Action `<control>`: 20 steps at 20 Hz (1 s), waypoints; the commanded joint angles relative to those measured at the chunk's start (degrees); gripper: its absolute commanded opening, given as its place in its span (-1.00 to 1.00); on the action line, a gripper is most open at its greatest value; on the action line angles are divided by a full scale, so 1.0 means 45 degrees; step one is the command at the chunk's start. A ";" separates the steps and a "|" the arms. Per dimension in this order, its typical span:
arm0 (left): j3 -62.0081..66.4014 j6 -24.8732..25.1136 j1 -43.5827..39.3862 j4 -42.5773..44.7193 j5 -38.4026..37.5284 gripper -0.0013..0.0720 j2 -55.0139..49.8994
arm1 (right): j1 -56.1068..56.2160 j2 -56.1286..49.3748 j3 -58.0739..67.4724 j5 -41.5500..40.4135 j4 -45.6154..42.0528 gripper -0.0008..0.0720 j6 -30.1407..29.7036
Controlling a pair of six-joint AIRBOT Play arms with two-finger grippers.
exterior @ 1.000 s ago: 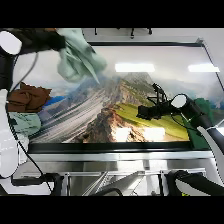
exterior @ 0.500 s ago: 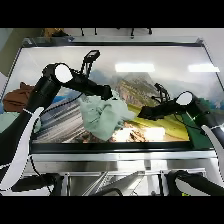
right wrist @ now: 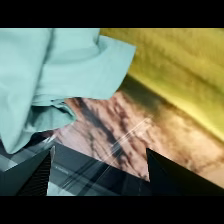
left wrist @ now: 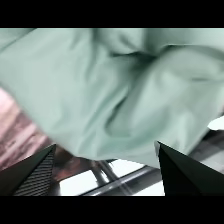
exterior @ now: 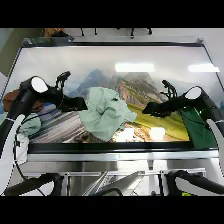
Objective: Fold the shirts.
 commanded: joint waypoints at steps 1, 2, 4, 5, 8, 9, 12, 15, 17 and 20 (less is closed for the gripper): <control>-0.2531 0.0738 0.1214 -0.1122 0.2506 0.94 -0.0131 | -0.0068 -0.1268 0.0024 -0.0447 0.0840 0.76 -0.0831; -0.2783 0.1447 0.1277 -0.2137 0.3007 0.94 -0.0510 | -0.0058 -0.1651 0.0024 -0.0661 0.1214 0.76 -0.1078; -0.2871 0.2327 0.1263 -0.3638 0.3638 0.94 -0.1360 | 0.0146 -0.2433 0.0024 -0.1219 0.1647 0.76 -0.1418; -0.2861 0.2652 0.1263 -0.4206 0.3823 0.94 -0.1763 | 0.0355 -0.2807 0.0024 -0.1501 0.1773 0.76 -0.1603; -0.2118 0.3342 0.1239 -0.4935 0.3458 0.64 -0.2909 | 0.1151 -0.3808 0.0024 -0.2584 0.2268 0.76 -0.2239; -0.1744 0.3444 0.1239 -0.4891 0.3201 0.06 -0.3181 | 0.1365 -0.4065 0.0029 -0.2866 0.2676 0.76 -0.2521; -0.0787 0.3633 0.1239 -0.4886 0.2545 -0.88 -0.3589 | 0.1778 -0.4551 0.0029 -0.3487 0.4444 0.76 -0.3633; -0.0393 0.3633 0.1263 -0.4886 0.2307 -0.91 -0.3604 | 0.1734 -0.4556 0.0083 -0.3721 0.5537 -0.69 -0.4867; 0.0068 0.3633 0.1447 -0.4886 0.1447 -0.92 -0.3594 | 0.1617 -0.4464 0.0233 -0.3434 0.5561 -0.92 -0.5066; 0.1156 0.3614 0.1982 -0.4872 0.0073 -0.93 -0.2705 | 0.0578 -0.3546 0.1107 -0.2239 0.5323 -0.92 -0.5153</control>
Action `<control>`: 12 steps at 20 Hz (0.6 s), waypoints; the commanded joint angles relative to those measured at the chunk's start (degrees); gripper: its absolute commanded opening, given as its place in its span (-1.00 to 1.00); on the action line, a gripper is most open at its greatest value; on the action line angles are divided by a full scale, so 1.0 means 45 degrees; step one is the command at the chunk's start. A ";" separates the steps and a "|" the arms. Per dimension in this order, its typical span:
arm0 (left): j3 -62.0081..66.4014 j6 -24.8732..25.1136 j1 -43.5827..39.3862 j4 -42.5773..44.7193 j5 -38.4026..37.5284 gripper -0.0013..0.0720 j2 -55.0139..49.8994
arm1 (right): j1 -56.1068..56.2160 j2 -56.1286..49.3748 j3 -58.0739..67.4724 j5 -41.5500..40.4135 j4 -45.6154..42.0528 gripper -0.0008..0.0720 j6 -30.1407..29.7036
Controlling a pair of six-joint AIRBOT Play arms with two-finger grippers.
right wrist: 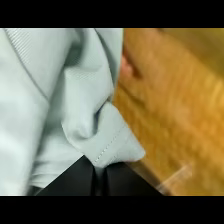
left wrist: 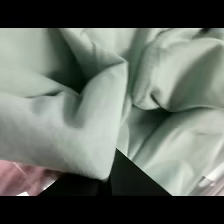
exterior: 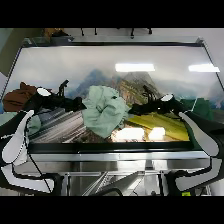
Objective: Fold the shirts.
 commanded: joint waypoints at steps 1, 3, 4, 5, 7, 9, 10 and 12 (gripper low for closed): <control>0.1307 -0.0058 0.0597 -0.0053 -0.1530 -0.93 0.1214 | -0.1156 0.1083 0.1093 0.1307 0.0257 -0.92 -0.0408; 0.2409 -0.0369 0.1112 -0.0053 -0.1880 -0.93 0.2769 | -0.2327 0.2346 0.2438 0.2137 0.0262 -0.92 -0.0277; 0.3055 -0.0491 0.1355 -0.0053 -0.1957 -0.93 0.3526 | -0.2807 0.2982 0.3113 0.2375 0.0262 -0.92 -0.0282; 0.3852 -0.0573 0.1613 -0.0058 -0.2050 -0.93 0.4269 | -0.3254 0.3672 0.3808 0.2516 0.0262 -0.92 -0.0282; 0.5416 -0.0719 0.1957 -0.0073 -0.2191 -0.93 0.5479 | -0.3759 0.5017 0.4993 0.2526 0.0272 -0.92 -0.0355; 0.6640 -0.0826 0.1977 -0.0087 -0.2186 -0.93 0.6518 | -0.3750 0.6261 0.5926 0.2526 0.0316 -0.92 -0.0670; 0.7087 -0.0865 0.1948 -0.0058 -0.2186 -0.92 0.6999 | -0.3716 0.6926 0.6329 0.2453 0.0316 -0.92 -0.0865; 0.7985 -0.1107 0.1957 0.0505 -0.2191 -0.92 0.7844 | -0.3745 0.8145 0.6858 0.1826 0.0068 -0.92 -0.1015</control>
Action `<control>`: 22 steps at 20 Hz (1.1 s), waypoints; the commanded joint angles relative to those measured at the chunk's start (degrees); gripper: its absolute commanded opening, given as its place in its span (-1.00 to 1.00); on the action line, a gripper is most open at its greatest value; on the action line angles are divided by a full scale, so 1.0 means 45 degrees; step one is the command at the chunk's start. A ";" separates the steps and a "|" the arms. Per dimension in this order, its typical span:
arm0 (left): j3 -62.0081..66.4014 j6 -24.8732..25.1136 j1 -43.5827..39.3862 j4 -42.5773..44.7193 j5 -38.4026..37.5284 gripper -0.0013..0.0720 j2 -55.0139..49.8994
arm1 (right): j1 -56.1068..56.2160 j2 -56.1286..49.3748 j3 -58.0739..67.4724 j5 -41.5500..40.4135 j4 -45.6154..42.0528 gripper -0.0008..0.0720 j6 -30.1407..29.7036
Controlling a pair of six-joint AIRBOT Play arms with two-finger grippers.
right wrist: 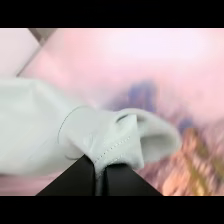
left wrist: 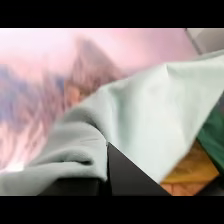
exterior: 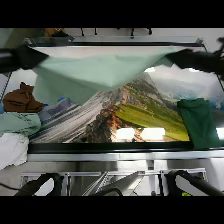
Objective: Fold the shirts.
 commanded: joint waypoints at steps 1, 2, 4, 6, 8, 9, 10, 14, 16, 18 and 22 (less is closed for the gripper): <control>0.1787 -0.0515 0.0097 0.1277 -0.0053 -0.92 0.1710 | -0.0189 0.2225 0.1151 -0.0874 -0.0491 -0.92 -0.0384; 0.1943 -0.0724 0.0097 0.1739 -0.0121 -0.92 0.2059 | -0.0185 0.2696 0.1151 -0.0976 -0.0549 -0.92 -0.0670; 0.1559 -0.0719 0.0097 0.1855 -0.0306 -0.92 0.2603 | -0.0185 0.3060 0.1141 -0.0631 -0.0612 -0.92 -0.0738; 0.0253 -0.0719 0.0097 0.1855 -0.0670 -0.92 0.3050 | -0.0185 0.2783 0.0996 0.0311 -0.0607 -0.92 -0.0583; -0.1836 -0.0719 0.0097 0.1836 -0.0714 -0.92 0.3259 | -0.0185 0.2074 0.0291 0.1311 -0.0593 -0.92 0.0131; -0.2958 -0.0704 0.0097 0.1841 -0.0709 -0.92 0.3264 | -0.0185 0.1666 -0.0355 0.1817 -0.0602 -0.92 0.0549; -0.4245 -0.0627 0.0097 0.1865 -0.0675 -0.92 0.3162 | -0.0185 0.1277 -0.1122 0.2200 -0.0617 -0.92 0.0840; -0.8694 0.0291 0.0097 0.1841 0.0185 -0.92 0.1715 | -0.0155 -0.0151 -0.5217 0.2118 -0.0622 -0.92 0.1039; -1.0312 0.0991 0.0097 0.1836 0.1647 -0.92 0.0578 | -0.0155 -0.1010 -0.7164 0.0855 -0.0617 -0.92 0.0680; -1.1045 0.1156 0.0097 0.1841 0.3288 -0.89 -0.0738 | -0.0155 -0.2001 -0.8238 -0.0529 -0.0602 -0.92 0.0141; -0.9379 0.1423 0.0151 0.1982 0.3483 0.92 -0.2963 | -0.0155 -0.3793 -0.8325 -0.0884 0.0180 -0.92 -0.0350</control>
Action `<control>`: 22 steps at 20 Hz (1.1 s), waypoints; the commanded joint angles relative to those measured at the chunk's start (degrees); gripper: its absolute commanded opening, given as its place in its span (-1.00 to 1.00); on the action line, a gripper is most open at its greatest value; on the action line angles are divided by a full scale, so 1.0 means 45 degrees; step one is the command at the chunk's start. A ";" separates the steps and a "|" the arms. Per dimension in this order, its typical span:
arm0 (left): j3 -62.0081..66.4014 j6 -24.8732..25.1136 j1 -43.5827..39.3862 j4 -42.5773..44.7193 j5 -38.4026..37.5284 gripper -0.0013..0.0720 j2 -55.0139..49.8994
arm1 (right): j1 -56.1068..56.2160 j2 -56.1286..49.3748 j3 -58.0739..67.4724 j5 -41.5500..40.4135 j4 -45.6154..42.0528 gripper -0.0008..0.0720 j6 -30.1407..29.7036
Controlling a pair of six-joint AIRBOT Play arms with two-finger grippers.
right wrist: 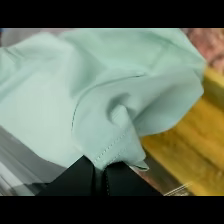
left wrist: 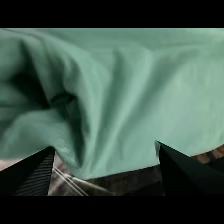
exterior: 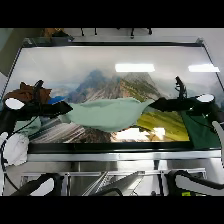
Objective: Fold the shirts.
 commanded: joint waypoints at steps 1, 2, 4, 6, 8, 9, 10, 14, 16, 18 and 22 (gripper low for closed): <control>0.1297 0.0282 0.0112 0.0092 -0.0024 0.92 -0.1797 | 0.0010 -0.1258 -0.0534 -0.0549 0.0675 -0.92 -0.0617; 0.1991 0.0117 0.0121 0.0087 -0.0733 0.91 -0.2001 | 0.0010 -0.1258 -0.0539 -0.0544 0.0661 -0.92 -0.0641; 0.2657 -0.0199 0.0087 0.0083 -0.1923 0.91 -0.1977 | 0.0005 -0.1229 -0.0534 -0.0544 0.0661 -0.92 -0.0806; 0.1982 -0.0525 0.0063 0.0083 -0.2613 0.91 -0.1447 | 0.0005 -0.1229 -0.0539 -0.0539 0.0656 -0.92 -0.0806; 0.0486 -0.0559 0.0063 0.0092 -0.2671 0.91 -0.0622 | 0.0005 -0.1229 -0.0534 -0.0544 0.0656 -0.92 -0.0816; -0.0423 -0.0573 0.0063 0.0058 -0.2535 0.91 -0.0131 | 0.0005 -0.1224 -0.0539 -0.0539 0.0656 -0.92 -0.0865; -0.1253 -0.0665 0.0034 0.0029 -0.2346 0.91 0.0330 | 0.0010 -0.1224 -0.0539 -0.0520 0.0656 -0.92 -0.0957; -0.3949 -0.1044 -0.1073 -0.0039 -0.0029 0.91 0.1977 | 0.0024 -0.1224 -0.0539 -0.0491 0.0661 -0.92 -0.0962; -0.4600 -0.1287 -0.2137 -0.0039 0.1593 0.91 0.2215 | 0.0029 -0.1229 -0.0539 -0.0491 0.0661 -0.92 -0.1005; -0.4750 -0.1603 -0.3201 -0.0034 0.2812 0.91 0.1885 | 0.0087 -0.1229 -0.0539 -0.0486 0.0661 -0.92 -0.1005; -0.3934 -0.1695 -0.4182 0.0019 0.3993 0.91 -0.0136 | 0.0189 -0.1229 -0.0539 -0.0403 0.0661 -0.92 -0.1049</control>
